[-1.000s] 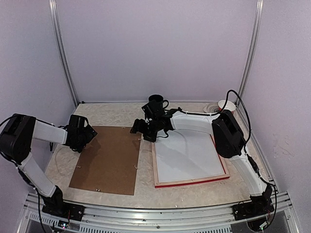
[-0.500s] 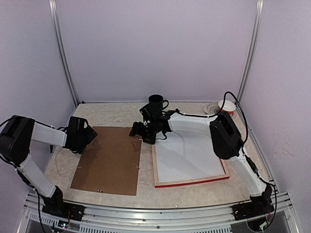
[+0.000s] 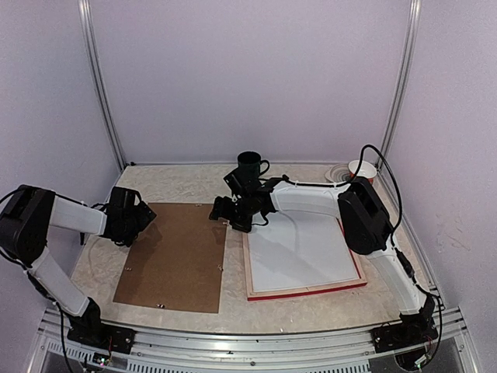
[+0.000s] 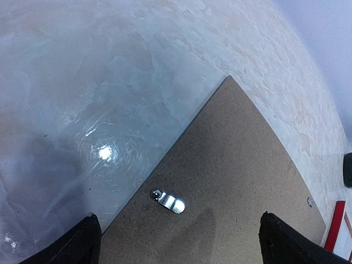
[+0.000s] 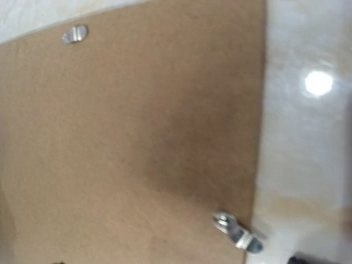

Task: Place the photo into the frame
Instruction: Move the backboard to the frame body.

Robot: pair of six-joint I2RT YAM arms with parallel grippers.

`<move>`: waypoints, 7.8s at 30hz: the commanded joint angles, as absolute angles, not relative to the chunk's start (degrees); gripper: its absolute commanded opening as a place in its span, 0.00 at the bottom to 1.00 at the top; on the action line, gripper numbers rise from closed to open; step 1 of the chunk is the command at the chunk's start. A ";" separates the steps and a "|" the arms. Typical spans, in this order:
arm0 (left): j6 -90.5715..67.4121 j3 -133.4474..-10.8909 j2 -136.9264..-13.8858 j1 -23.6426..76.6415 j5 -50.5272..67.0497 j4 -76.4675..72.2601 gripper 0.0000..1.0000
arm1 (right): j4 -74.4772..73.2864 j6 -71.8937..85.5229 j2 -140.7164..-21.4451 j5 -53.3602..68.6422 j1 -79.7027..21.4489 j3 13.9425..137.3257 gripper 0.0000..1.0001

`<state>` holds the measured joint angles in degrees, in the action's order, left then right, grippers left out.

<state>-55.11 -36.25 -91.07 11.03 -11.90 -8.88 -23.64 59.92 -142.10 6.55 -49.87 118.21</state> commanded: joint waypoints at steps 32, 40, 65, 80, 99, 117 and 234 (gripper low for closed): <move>-56.51 -33.31 -92.11 11.73 -7.75 -3.60 0.99 | -23.05 61.95 -142.67 8.92 -50.01 117.69 0.88; -56.67 -33.22 -92.14 11.77 -7.39 -3.91 0.99 | -22.12 62.13 -142.58 9.22 -50.01 117.47 0.88; -56.67 -32.87 -91.31 11.78 -7.25 -4.04 0.99 | -19.35 62.38 -144.49 9.01 -48.90 117.75 0.89; -56.42 -33.31 -91.24 11.78 -7.43 -3.54 0.99 | -5.79 60.82 -140.18 11.15 -48.59 107.96 0.89; -56.54 -33.24 -90.36 11.86 -6.77 -3.33 0.99 | 7.40 62.94 -134.70 17.94 -48.60 99.90 0.88; -57.65 -31.43 -88.21 12.89 -8.38 -3.37 0.99 | -19.28 56.92 -135.61 6.35 -50.86 113.85 0.93; -63.30 -37.78 -92.99 34.04 -6.26 -9.62 0.99 | -14.26 45.42 -109.43 4.31 -35.95 81.04 0.99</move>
